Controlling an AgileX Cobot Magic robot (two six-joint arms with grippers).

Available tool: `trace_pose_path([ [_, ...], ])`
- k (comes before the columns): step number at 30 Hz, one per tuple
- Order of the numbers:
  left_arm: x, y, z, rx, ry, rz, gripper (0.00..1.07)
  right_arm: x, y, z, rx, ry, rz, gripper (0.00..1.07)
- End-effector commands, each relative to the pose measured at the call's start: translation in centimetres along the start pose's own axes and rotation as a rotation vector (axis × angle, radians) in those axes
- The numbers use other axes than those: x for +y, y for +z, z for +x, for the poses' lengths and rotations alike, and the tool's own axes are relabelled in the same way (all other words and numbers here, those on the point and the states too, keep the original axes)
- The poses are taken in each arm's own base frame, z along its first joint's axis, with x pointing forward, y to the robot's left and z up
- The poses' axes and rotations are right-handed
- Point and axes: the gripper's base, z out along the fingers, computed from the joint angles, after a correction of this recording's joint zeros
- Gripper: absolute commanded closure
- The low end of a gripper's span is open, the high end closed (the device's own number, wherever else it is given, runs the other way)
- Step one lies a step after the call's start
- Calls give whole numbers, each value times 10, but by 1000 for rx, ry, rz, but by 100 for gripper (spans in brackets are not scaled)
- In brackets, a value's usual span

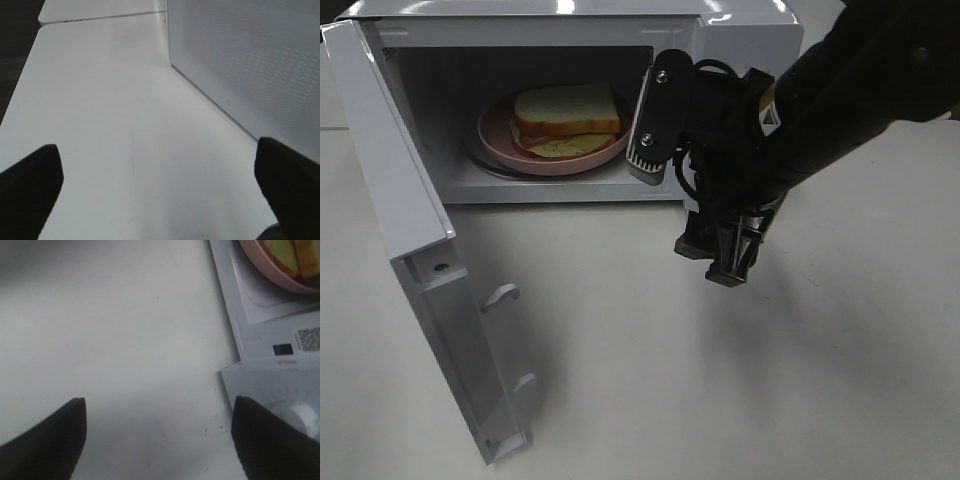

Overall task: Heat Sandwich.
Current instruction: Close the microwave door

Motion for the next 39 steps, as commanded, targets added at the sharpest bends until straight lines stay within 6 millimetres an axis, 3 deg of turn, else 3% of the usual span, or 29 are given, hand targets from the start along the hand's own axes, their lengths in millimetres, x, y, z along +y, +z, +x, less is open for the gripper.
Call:
trace_pose_path([
  [1,0,-3,2,-34,4,4,5,6,-13,9,18,94,-8,31],
  [19,0,-3,2,-34,4,4,5,45,-67,67,147,528,-31,31],
  [39,0,-3,2,-34,4,4,5,71,-138,110,126,670,17,31],
])
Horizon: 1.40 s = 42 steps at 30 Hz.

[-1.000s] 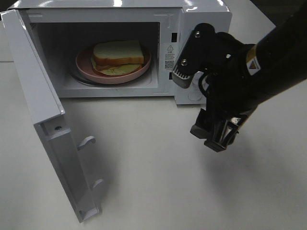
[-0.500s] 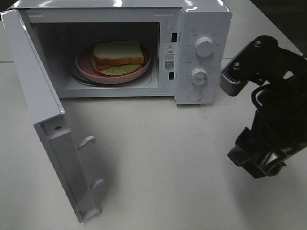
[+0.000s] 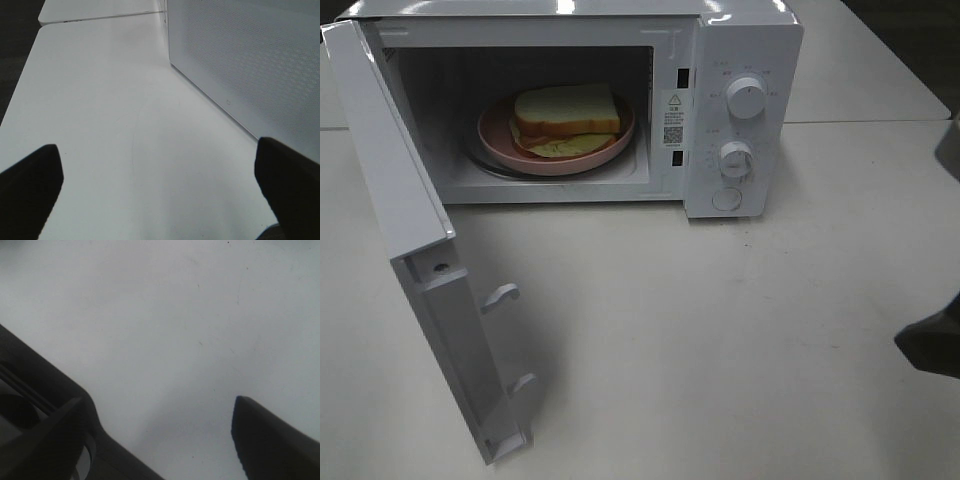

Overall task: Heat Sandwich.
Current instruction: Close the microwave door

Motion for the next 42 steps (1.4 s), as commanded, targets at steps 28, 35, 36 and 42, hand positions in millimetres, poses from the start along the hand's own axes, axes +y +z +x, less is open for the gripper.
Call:
trace_pose_path([
  [28,0,-3,2,-34,4,4,5,-6,-45,102,-141,262,98,31],
  [35,0,-3,2,-34,4,4,5,-4,-53,114,-220,345,163,31],
  [36,0,-3,2,-34,4,4,5,-3,-56,118,-246,370,185,31],
  [42,0,-3,2,-34,4,4,5,2,-62,129,-318,431,247,31],
])
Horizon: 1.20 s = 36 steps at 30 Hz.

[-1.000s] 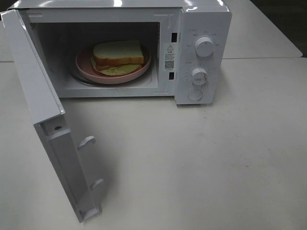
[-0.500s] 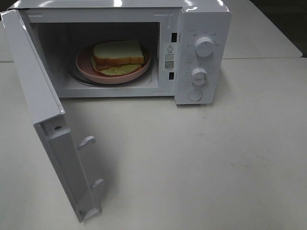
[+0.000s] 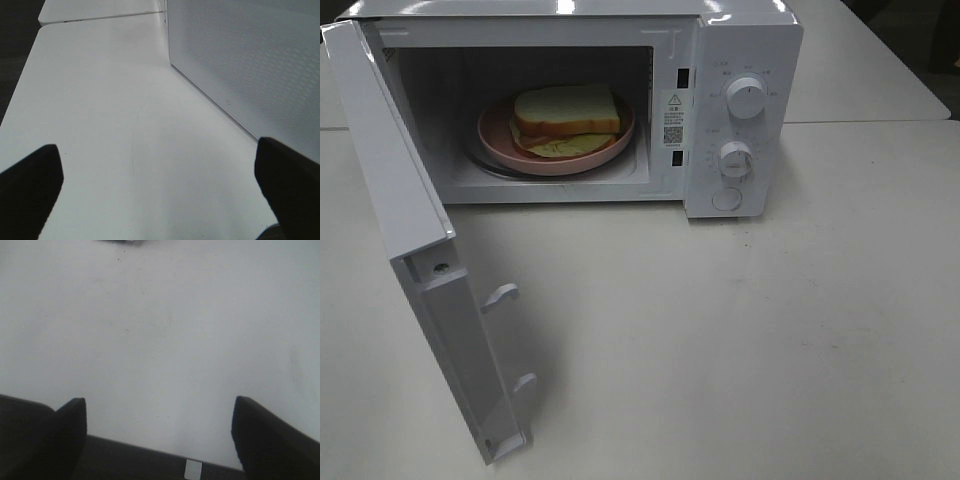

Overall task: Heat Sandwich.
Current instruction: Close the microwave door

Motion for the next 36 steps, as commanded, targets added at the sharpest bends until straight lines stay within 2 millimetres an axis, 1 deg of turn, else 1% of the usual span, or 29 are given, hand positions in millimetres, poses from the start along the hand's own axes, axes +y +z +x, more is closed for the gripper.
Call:
trace_pose_path([
  [1,0,-3,2,-34,4,4,5,0,-4,5,-42,26,33,31],
  [11,0,-3,2,-34,4,4,5,3,-13,13,-191,91,86,31],
  [13,0,-3,2,-34,4,4,5,4,-13,14,-210,96,83,31],
  [16,0,-3,2,-34,4,4,5,9,-8,14,-242,107,59,31],
  [36,0,-3,2,-34,4,4,5,11,-8,14,-244,111,36,31],
])
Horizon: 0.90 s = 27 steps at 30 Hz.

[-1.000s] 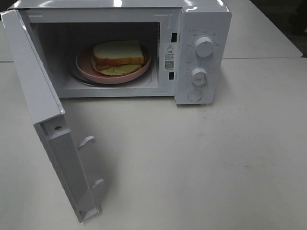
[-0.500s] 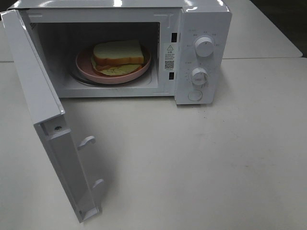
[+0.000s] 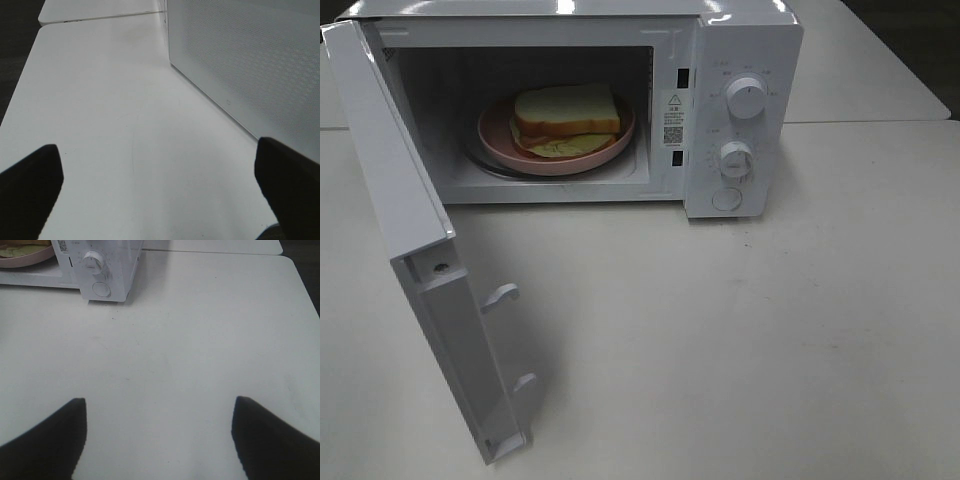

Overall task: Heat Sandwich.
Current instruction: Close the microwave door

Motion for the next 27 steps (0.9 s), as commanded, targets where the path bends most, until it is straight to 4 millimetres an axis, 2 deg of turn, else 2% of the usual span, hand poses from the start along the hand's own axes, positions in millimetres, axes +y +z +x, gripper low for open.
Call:
trace_pose_path([
  [1,0,-3,2,-34,4,4,5,0,-3,1,-37,-4,4,31],
  [27,-1,-3,2,-35,1,9,5,0,-3,1,-37,2,3,31],
])
